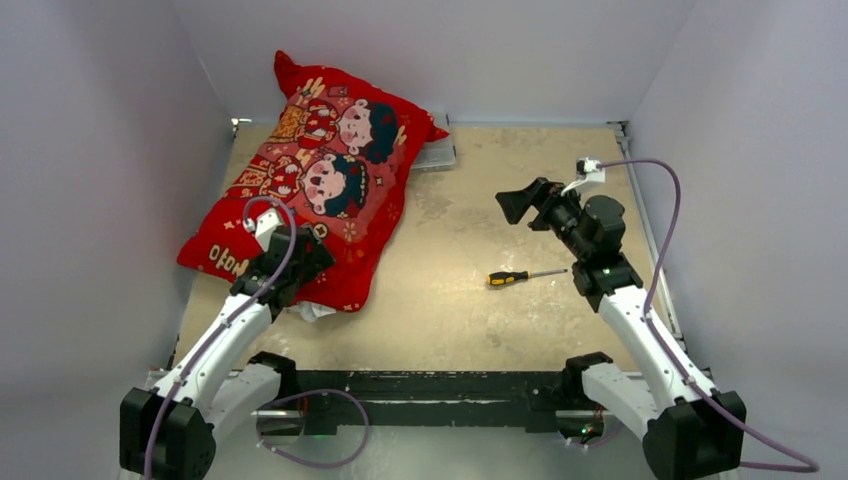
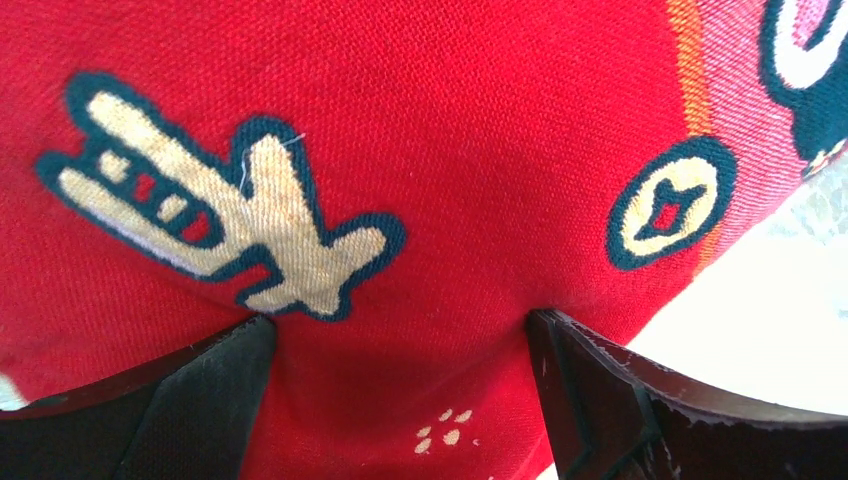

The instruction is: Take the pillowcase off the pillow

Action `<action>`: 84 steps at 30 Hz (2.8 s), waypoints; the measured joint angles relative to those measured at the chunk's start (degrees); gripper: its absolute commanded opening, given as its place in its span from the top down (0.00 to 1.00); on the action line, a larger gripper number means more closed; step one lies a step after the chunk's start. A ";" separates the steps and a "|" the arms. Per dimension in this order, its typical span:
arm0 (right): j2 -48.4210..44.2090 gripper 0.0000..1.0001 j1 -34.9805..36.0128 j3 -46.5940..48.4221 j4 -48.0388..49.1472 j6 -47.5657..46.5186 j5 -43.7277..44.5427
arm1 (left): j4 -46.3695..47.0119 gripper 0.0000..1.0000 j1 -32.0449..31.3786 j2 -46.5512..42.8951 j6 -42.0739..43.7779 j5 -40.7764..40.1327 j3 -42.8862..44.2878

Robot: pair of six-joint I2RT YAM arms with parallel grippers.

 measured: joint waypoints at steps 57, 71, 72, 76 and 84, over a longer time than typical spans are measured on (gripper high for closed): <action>20.81 0.11 7.08 -5.07 9.75 4.09 1.07 | 7.10 0.36 -30.99 2.71 3.21 6.03 3.65; 53.11 1.00 12.81 19.34 14.99 2.71 -2.21 | 10.82 0.36 -30.77 5.35 4.96 6.93 3.74; 54.69 1.00 12.87 22.29 14.32 2.27 -1.77 | 10.40 0.35 -30.77 5.25 5.29 6.86 4.00; 59.95 0.84 13.07 32.94 12.02 1.51 0.46 | 7.45 0.35 -30.99 5.99 7.10 7.61 5.14; 58.34 0.02 13.25 37.94 8.85 1.53 6.93 | 3.50 0.35 -35.26 9.97 9.14 8.35 6.97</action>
